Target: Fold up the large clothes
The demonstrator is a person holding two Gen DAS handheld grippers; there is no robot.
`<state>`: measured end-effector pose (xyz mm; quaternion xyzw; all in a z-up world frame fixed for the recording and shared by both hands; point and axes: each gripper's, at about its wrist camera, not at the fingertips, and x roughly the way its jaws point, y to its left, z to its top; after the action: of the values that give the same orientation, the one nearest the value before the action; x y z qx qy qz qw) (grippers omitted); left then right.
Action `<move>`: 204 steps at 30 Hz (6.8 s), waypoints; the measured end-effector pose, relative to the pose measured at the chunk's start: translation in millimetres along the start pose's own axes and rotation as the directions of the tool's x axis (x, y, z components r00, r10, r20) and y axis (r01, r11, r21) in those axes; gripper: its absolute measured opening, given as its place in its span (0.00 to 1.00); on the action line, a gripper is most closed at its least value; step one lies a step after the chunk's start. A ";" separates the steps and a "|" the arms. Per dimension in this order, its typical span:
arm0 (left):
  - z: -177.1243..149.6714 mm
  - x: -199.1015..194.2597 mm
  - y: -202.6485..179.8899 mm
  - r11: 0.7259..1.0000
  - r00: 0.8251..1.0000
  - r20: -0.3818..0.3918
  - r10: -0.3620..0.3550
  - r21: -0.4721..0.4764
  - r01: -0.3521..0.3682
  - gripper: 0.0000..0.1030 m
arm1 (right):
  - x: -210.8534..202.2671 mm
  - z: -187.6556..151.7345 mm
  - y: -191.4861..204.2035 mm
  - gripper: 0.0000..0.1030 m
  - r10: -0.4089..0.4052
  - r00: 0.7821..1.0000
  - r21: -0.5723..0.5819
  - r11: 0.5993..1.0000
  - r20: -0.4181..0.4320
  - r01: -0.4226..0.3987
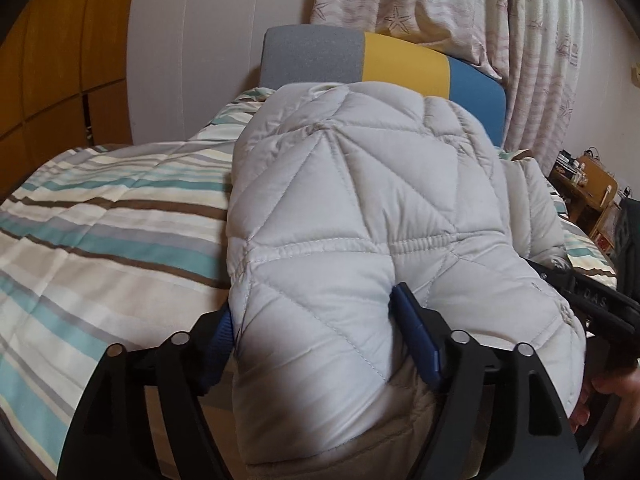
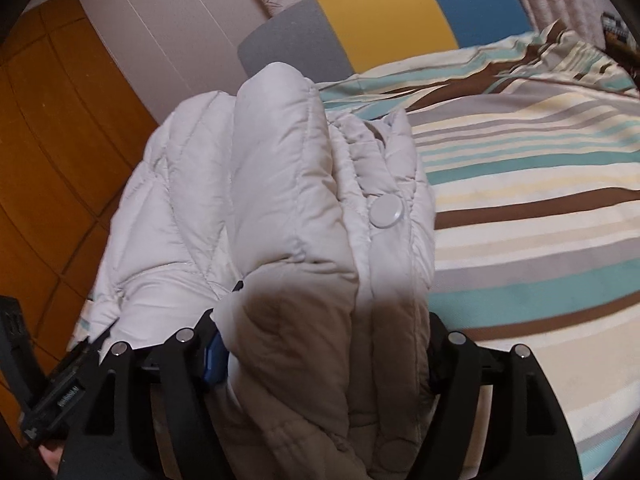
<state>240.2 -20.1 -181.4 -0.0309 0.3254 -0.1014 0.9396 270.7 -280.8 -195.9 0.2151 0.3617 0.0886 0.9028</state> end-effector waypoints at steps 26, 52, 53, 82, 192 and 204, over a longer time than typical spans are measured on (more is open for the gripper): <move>100.6 -0.4 -36.5 0.989 0.991 -0.009 0.135 0.070 -0.134 0.90 | -53.1 64.0 71.4 0.45 -0.142 0.985 -0.171 0.973 0.098 0.157; 83.7 99.8 -38.0 0.978 0.981 -0.037 0.190 0.090 -0.186 0.94 | 46.8 34.4 35.5 0.43 -0.279 0.956 -0.176 0.940 0.090 0.291; 83.6 98.1 -38.7 0.978 0.981 -0.034 0.192 0.090 -0.188 0.94 | 46.2 34.3 36.0 0.43 -0.279 0.956 -0.180 0.939 0.092 0.292; -17.0 -83.3 -38.5 0.993 0.993 -0.029 0.118 0.004 -0.118 0.97 | -118.4 -66.9 64.2 0.84 -0.201 0.976 -0.115 0.971 0.079 0.209; -46.6 -206.6 -43.8 0.993 0.990 0.074 0.117 0.022 -0.119 0.97 | -224.0 -110.4 103.9 0.98 -0.132 0.975 -0.150 0.976 0.177 0.159; -47.1 -203.8 -43.0 0.992 0.991 0.061 0.118 0.029 -0.120 0.97 | -222.5 -111.4 102.1 0.98 -0.132 0.977 -0.150 0.976 0.168 0.157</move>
<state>47.4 -18.8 -89.8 0.0007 0.2970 -0.0495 0.9536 32.5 -223.8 -84.8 0.1203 0.2958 0.0346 0.9470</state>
